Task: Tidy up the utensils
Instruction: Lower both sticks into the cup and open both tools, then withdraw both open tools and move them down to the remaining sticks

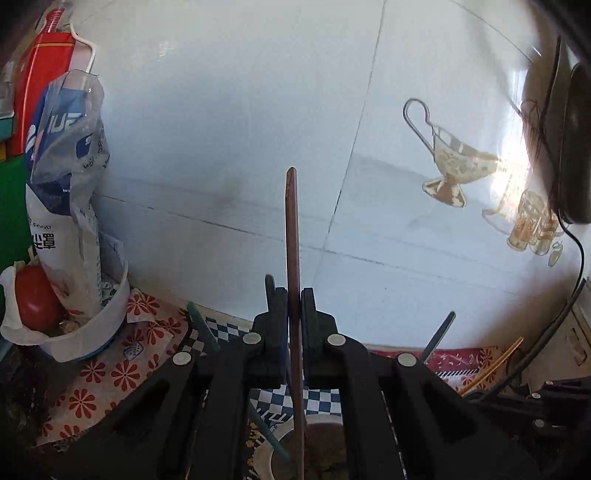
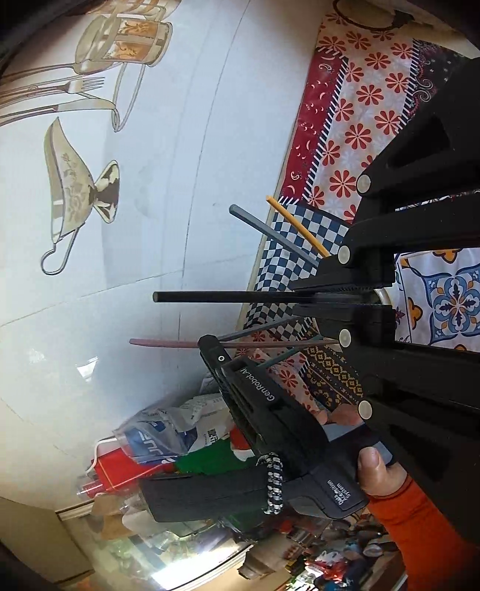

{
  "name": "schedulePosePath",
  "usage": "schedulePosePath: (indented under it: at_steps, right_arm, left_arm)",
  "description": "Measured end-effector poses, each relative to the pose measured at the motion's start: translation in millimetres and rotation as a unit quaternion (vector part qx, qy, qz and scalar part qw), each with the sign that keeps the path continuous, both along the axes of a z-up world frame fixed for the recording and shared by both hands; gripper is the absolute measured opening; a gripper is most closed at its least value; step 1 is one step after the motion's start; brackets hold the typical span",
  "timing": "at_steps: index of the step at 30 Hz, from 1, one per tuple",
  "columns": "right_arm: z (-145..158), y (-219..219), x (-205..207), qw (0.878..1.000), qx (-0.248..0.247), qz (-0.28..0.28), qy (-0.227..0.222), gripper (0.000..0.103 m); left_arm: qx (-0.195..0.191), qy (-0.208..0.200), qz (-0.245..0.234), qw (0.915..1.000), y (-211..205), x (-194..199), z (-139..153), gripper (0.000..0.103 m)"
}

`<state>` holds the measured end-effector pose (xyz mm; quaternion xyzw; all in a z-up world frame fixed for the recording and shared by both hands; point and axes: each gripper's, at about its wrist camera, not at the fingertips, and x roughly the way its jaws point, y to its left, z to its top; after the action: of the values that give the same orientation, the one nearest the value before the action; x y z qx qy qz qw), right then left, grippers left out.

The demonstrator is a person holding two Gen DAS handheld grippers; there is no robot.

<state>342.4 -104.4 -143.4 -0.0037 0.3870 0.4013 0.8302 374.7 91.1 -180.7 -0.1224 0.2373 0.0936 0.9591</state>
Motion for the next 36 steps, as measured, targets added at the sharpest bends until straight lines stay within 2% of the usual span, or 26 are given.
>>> schedulePosePath:
  at_steps: [6, 12, 18, 25, 28, 30, 32, 36]
  right_arm:
    - [-16.0, 8.0, 7.7, 1.0, -0.016, 0.003, 0.022, 0.005]
    - [-26.7, 12.8, 12.5, 0.999, -0.031, 0.004, 0.039, 0.005]
    - [-28.1, 14.6, 11.0, 0.998, -0.048, 0.002, 0.042, 0.005]
    - [-16.4, 10.2, -6.2, 0.998, -0.067, -0.001, 0.021, 0.007]
    - [-5.6, 2.7, -18.7, 0.998, -0.064, -0.005, 0.009, 0.014]
    - [1.1, -3.6, -28.6, 0.998, -0.065, -0.013, -0.006, 0.025]
    - [7.5, -11.5, -38.9, 0.997, -0.071, -0.022, -0.024, 0.032]
    - [14.2, -28.8, -58.3, 0.995, -0.082, -0.039, -0.048, 0.048]
  left_arm:
    - [0.015, 0.036, -0.022, 0.999, -6.2, -2.1, -18.4, 0.004]
    - [-0.002, 0.072, -0.048, 0.9963, -5.7, -8.5, -24.8, 0.004]
    - [0.016, 0.083, -0.054, 0.9949, -10.3, -23.4, -9.2, 0.004]
    - [0.04, 0.094, -0.065, 0.9926, -20.1, -48.4, 14.9, 0.007]
    - [0.047, 0.098, -0.066, 0.9919, -24.5, -62.4, 27.1, 0.011]
    - [0.056, 0.107, -0.073, 0.9901, -29.8, -71.8, 32.7, 0.016]
    - [0.066, 0.116, -0.075, 0.9882, -34.2, -82.1, 35.1, 0.032]
    - [0.088, 0.124, -0.088, 0.9844, -48.7, -106.5, 37.8, 0.044]
